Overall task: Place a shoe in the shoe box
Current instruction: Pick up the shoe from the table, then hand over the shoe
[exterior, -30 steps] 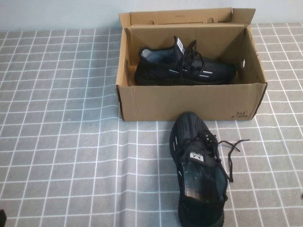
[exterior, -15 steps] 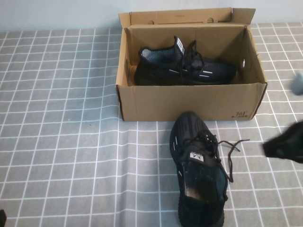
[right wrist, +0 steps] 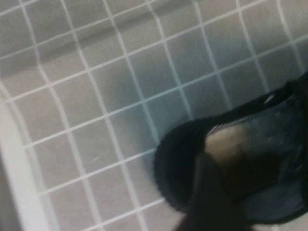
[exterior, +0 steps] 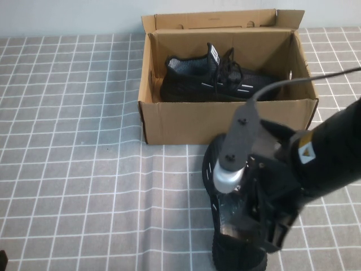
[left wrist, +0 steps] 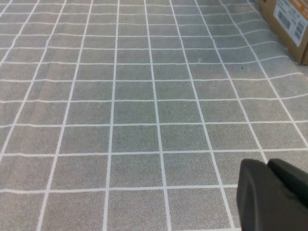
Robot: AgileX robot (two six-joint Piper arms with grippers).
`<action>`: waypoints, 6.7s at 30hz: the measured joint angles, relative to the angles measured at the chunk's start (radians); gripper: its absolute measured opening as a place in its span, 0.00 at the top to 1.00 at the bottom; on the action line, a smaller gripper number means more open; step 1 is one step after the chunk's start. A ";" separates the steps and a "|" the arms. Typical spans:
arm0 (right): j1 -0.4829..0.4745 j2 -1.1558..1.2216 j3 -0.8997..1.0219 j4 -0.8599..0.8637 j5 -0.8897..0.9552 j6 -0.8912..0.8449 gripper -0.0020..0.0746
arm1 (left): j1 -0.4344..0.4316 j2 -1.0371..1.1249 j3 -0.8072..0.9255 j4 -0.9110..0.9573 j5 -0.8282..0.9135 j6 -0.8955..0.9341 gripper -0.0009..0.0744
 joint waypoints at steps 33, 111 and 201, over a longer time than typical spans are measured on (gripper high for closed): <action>0.008 0.281 -0.002 -0.506 -0.284 0.266 0.41 | 0.000 0.000 0.000 0.000 0.000 0.000 0.99; 0.008 -0.262 -0.002 -0.276 -0.118 0.320 0.98 | 0.000 0.000 -0.019 -0.262 -0.280 -0.222 0.99; -0.449 0.286 -0.651 0.338 0.283 -0.924 0.98 | -0.240 1.682 -1.645 -1.063 0.836 1.517 0.19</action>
